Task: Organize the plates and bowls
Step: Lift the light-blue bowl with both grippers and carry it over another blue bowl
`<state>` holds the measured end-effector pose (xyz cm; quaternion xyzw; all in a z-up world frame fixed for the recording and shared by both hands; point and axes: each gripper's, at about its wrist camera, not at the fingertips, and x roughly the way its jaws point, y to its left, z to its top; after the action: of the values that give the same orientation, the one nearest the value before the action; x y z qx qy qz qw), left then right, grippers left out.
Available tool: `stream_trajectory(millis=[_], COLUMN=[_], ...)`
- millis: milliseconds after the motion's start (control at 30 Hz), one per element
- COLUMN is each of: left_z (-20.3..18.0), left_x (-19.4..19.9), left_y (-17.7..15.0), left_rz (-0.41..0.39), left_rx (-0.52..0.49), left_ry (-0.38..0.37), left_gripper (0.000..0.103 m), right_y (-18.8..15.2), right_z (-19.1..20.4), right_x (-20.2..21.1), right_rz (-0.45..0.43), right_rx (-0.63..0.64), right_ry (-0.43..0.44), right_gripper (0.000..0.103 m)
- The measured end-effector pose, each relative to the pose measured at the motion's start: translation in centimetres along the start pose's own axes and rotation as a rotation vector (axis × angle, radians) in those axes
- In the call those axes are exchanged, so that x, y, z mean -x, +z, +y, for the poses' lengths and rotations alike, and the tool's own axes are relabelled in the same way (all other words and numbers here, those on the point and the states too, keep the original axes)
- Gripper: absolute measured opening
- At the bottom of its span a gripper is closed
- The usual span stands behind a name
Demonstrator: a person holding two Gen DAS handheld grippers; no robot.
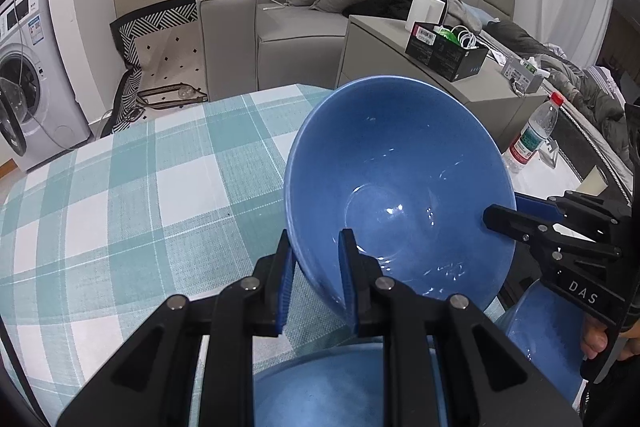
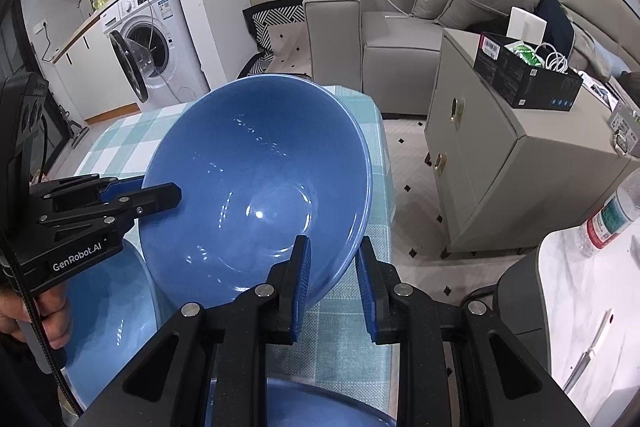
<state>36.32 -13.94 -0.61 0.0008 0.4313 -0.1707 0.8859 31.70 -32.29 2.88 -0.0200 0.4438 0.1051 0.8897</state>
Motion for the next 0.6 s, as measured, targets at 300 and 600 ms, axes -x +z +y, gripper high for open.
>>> stream_trajectory(millis=[300, 600], left_z=[-1.0, -1.6], left_x=[1.4, 3.8], left_y=[0.2, 0.1], left_rz=[-0.04, -0.08], left_rx=[-0.023, -0.034], left_ry=[-0.013, -0.013], left_gripper=[0.02, 0.02], right_y=[-0.1, -0.3], right_z=[0.0, 0.5], right_x=[2.2, 5.1], right_rz=[-0.043, -0.084], right_rx=[-0.016, -0.014], right_ry=[-0.014, -0.015], right_gripper=[0.023, 0.023])
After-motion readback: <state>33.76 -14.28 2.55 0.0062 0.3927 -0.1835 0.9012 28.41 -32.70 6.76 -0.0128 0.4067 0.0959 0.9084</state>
